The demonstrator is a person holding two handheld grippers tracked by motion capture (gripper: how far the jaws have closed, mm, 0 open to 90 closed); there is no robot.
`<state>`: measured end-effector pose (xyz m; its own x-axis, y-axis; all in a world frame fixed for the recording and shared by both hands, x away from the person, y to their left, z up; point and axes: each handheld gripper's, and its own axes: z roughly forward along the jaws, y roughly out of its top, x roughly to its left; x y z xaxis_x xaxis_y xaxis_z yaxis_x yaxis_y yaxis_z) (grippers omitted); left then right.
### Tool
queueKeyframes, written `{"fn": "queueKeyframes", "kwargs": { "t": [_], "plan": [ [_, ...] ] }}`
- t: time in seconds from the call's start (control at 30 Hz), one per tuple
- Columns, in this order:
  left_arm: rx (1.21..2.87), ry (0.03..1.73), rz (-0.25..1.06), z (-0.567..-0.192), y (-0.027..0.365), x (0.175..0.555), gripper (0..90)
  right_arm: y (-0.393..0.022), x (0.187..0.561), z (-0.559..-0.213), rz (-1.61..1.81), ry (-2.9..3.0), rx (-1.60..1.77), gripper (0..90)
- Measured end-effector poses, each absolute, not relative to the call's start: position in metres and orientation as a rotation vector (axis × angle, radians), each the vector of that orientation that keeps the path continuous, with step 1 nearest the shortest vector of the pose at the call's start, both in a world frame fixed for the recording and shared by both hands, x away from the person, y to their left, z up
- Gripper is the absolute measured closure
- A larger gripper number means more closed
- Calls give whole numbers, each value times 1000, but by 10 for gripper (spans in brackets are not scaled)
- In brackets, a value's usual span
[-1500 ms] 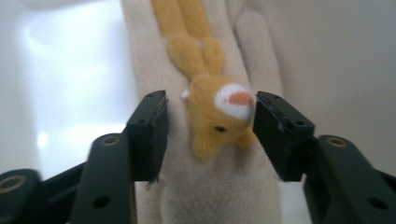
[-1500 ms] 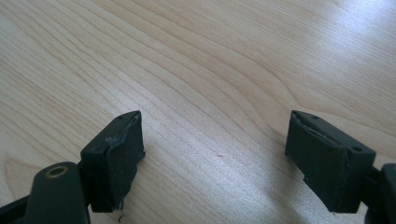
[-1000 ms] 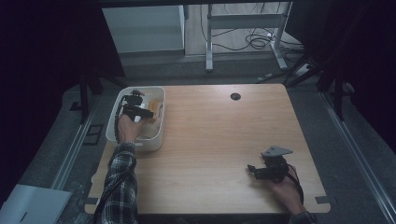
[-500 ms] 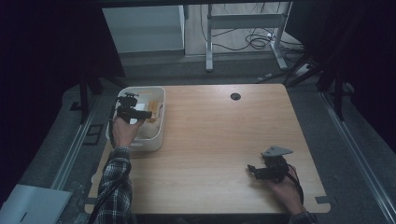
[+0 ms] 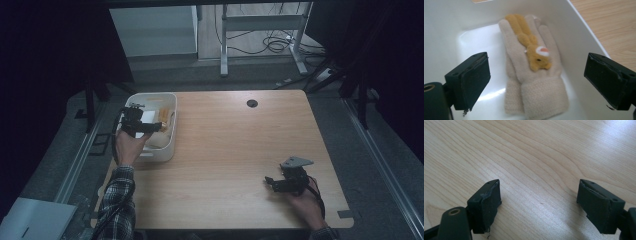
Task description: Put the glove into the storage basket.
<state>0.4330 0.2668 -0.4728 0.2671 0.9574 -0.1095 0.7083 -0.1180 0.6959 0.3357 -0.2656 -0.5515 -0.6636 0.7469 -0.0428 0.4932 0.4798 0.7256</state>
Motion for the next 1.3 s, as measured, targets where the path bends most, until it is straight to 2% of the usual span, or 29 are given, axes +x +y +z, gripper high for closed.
{"fn": "queueKeyframes", "kwargs": {
  "t": [1.3],
  "plan": [
    [1891, 1292, 468, -465, 253, 374, 46, -266, 335, -551, 991, 2378, 1044, 196]
  ]
}}
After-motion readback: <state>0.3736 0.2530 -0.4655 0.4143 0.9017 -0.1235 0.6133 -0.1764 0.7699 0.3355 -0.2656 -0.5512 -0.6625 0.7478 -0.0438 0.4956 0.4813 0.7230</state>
